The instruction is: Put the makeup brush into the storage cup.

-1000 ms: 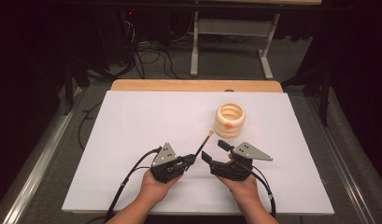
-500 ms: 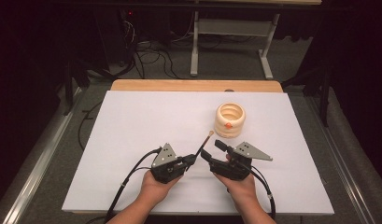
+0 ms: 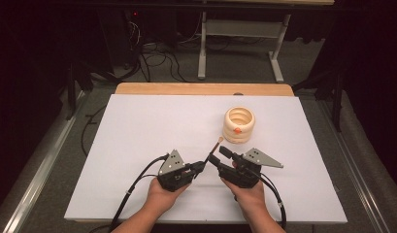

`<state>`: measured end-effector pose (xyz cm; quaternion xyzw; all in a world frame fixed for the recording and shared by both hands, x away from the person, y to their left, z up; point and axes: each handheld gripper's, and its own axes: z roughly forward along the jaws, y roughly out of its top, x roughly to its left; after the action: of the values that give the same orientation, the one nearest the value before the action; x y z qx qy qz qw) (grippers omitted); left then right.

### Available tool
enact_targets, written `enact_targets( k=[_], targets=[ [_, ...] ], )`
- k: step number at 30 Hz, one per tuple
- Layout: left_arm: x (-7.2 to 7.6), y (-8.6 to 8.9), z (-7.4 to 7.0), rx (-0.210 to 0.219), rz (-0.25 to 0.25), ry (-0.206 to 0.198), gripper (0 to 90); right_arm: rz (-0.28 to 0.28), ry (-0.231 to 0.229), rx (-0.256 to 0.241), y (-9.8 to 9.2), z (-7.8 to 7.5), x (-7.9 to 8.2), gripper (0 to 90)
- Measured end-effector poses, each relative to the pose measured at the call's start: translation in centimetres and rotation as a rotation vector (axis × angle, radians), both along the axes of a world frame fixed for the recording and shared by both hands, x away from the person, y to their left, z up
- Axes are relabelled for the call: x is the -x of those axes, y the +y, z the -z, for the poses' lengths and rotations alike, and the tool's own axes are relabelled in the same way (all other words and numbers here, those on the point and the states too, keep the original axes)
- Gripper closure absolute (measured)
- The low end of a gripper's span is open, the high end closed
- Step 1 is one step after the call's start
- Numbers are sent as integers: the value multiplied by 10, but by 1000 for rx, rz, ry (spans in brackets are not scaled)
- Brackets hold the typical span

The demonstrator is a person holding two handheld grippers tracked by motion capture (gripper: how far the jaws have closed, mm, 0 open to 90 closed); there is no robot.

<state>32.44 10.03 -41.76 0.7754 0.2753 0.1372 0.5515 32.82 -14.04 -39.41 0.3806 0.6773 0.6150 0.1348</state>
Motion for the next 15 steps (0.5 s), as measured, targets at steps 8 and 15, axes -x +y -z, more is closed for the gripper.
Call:
enact_targets(
  k=[8, 15],
  targets=[
    [1, -2, 0, 7, 9, -4, 842, 7, 12, -26, -1, 1, -1, 573],
    [1, -2, 0, 9, 11, -4, 842, 11, 30, -56, 0, 3, -2, 630]
  ],
)
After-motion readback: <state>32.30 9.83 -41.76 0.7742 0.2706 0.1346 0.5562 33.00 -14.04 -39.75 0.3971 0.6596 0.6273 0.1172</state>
